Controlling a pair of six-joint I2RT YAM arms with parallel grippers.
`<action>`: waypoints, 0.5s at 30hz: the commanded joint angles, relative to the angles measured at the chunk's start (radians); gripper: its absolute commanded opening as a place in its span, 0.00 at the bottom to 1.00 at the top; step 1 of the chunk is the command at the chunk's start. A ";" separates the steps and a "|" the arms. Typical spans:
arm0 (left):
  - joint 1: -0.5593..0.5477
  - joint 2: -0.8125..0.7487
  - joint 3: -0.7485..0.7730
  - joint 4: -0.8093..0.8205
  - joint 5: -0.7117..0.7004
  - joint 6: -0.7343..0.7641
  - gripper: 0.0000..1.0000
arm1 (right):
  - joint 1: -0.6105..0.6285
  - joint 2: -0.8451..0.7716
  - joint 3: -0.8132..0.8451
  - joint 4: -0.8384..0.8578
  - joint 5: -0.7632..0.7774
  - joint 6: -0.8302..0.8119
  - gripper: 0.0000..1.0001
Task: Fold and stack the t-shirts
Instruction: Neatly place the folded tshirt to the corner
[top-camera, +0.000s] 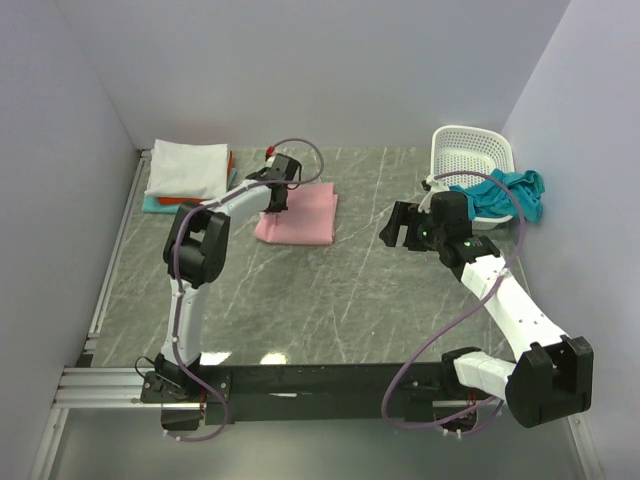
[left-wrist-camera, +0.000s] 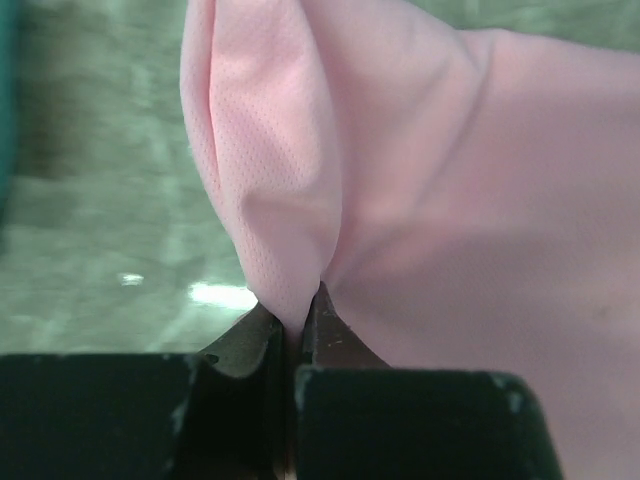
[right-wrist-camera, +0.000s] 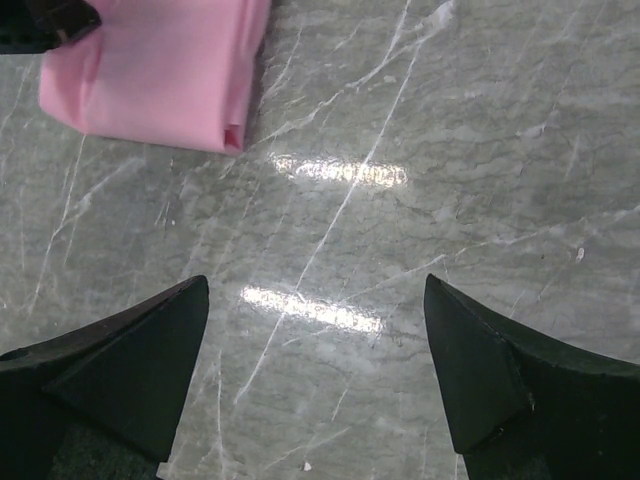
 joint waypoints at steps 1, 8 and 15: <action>0.026 -0.132 -0.039 0.062 -0.137 0.196 0.00 | 0.000 -0.007 0.002 0.029 0.014 -0.018 0.94; 0.118 -0.213 -0.083 0.179 -0.133 0.389 0.01 | 0.000 0.008 0.006 0.030 0.017 -0.025 0.94; 0.167 -0.249 -0.076 0.303 -0.128 0.636 0.01 | 0.000 0.028 0.022 0.013 0.043 -0.030 0.94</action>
